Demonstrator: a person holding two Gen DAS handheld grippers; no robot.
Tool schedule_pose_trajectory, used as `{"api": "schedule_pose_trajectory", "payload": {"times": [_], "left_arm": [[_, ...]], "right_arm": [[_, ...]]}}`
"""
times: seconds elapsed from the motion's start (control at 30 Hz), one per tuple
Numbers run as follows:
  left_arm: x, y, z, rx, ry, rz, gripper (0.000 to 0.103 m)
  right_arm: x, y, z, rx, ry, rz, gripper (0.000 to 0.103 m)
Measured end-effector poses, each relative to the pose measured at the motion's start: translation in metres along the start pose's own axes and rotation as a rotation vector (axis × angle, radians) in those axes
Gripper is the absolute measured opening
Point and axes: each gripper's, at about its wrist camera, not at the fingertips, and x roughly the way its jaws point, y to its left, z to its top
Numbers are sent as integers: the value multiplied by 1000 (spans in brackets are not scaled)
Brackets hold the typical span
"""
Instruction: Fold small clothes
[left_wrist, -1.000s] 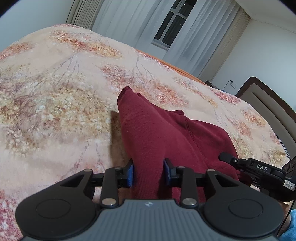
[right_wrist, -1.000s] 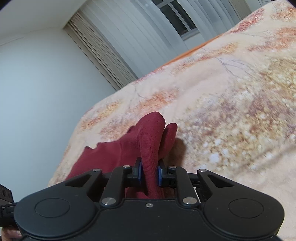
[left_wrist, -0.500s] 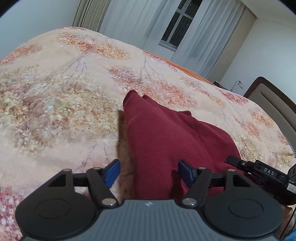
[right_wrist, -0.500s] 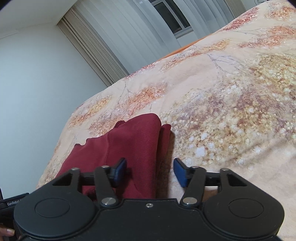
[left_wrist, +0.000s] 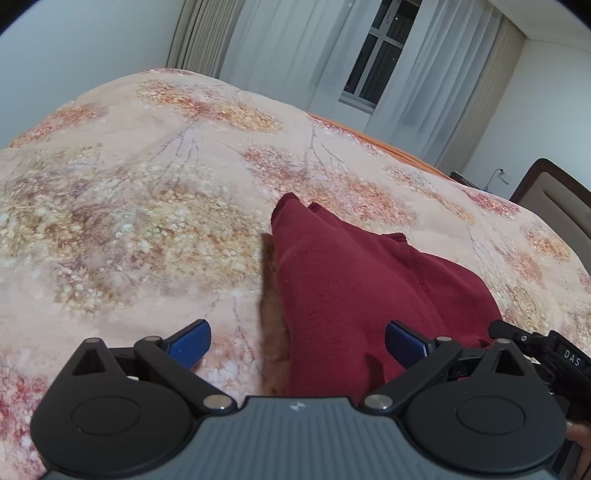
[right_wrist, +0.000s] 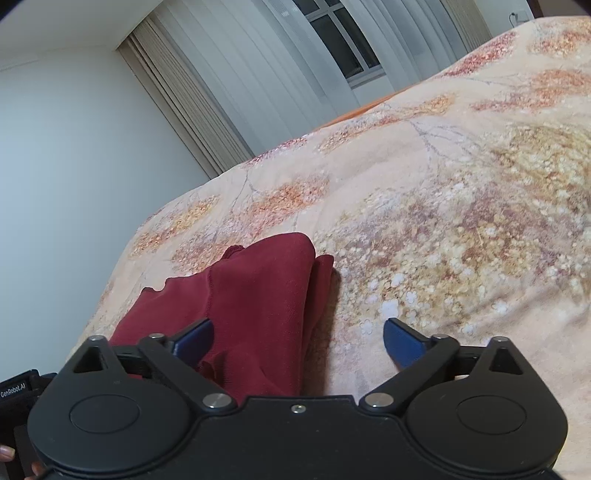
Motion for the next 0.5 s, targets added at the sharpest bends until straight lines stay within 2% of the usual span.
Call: {"api": "schedule_pose_trajectory", "payload": {"times": [0.2,0.5], "left_arm": [[-9,-7,-1,47,-53,53,102],[-25,-21,-6,95,-106,66,102]], "right_arm": [[-10,6,0,-52,-33,-23,102],[-33,19,1,-132,-88,-36,102]]}}
